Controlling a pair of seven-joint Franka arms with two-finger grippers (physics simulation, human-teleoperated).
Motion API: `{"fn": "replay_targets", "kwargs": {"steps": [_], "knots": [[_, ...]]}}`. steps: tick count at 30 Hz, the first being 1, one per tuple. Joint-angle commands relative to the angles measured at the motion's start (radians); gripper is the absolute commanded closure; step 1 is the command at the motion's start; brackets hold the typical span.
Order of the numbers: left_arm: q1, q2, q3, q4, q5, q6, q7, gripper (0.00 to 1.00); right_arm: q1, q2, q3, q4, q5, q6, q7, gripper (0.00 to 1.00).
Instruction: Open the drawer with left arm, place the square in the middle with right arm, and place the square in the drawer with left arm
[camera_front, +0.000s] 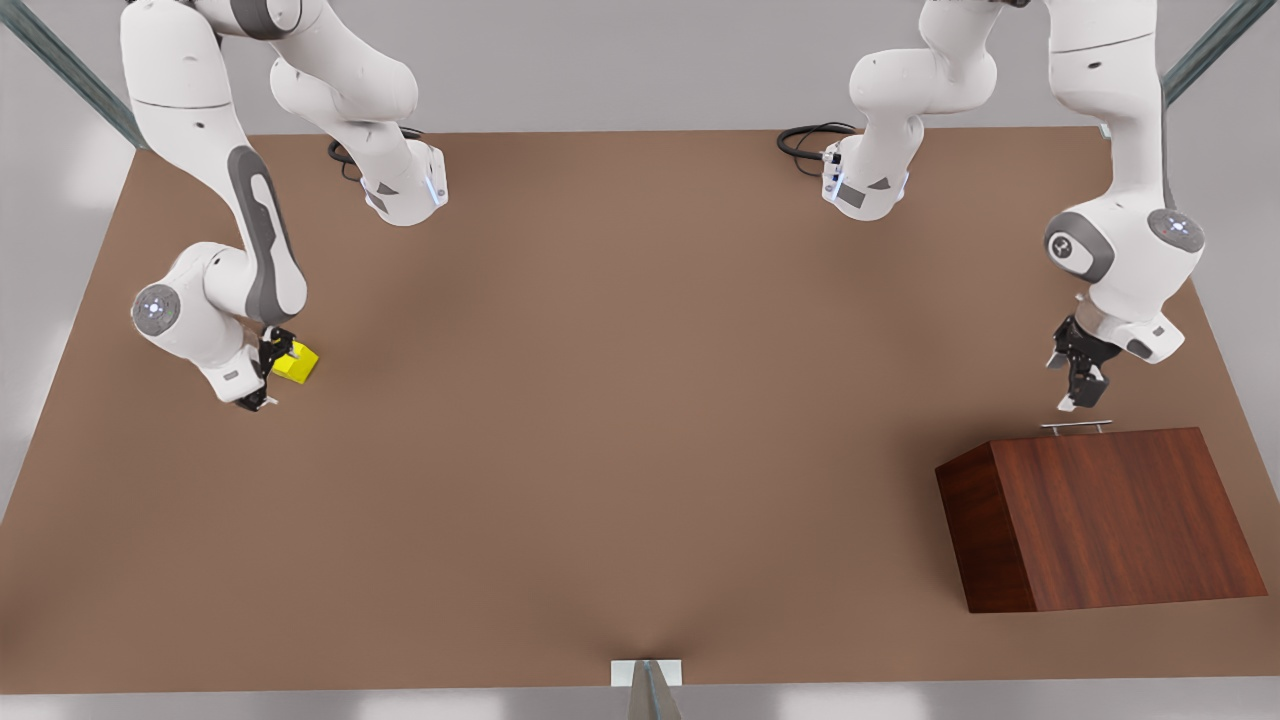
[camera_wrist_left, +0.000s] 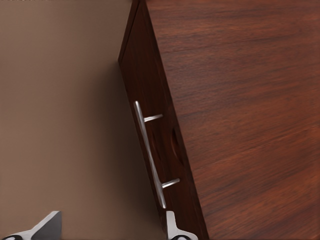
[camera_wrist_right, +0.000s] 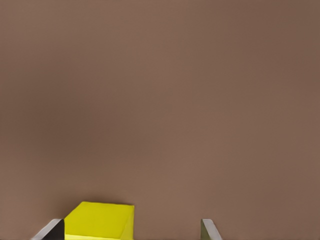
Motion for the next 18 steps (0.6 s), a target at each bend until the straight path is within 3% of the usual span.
{"fn": "replay_targets", "kwargs": {"steps": [1, 18], "knots": [[0.043, 0.004, 0.001, 0.000, -0.019, 0.011, 0.000, 0.00, 0.000, 0.000, 0.000, -0.008, 0.000, 0.006, 0.000, 0.00], [0.078, 0.167, -0.001, 0.094, -0.044, 0.086, 0.006, 0.00, -0.046, -0.026, -0.002, -0.169, -0.002, 0.206, -0.063, 0.00]]}}
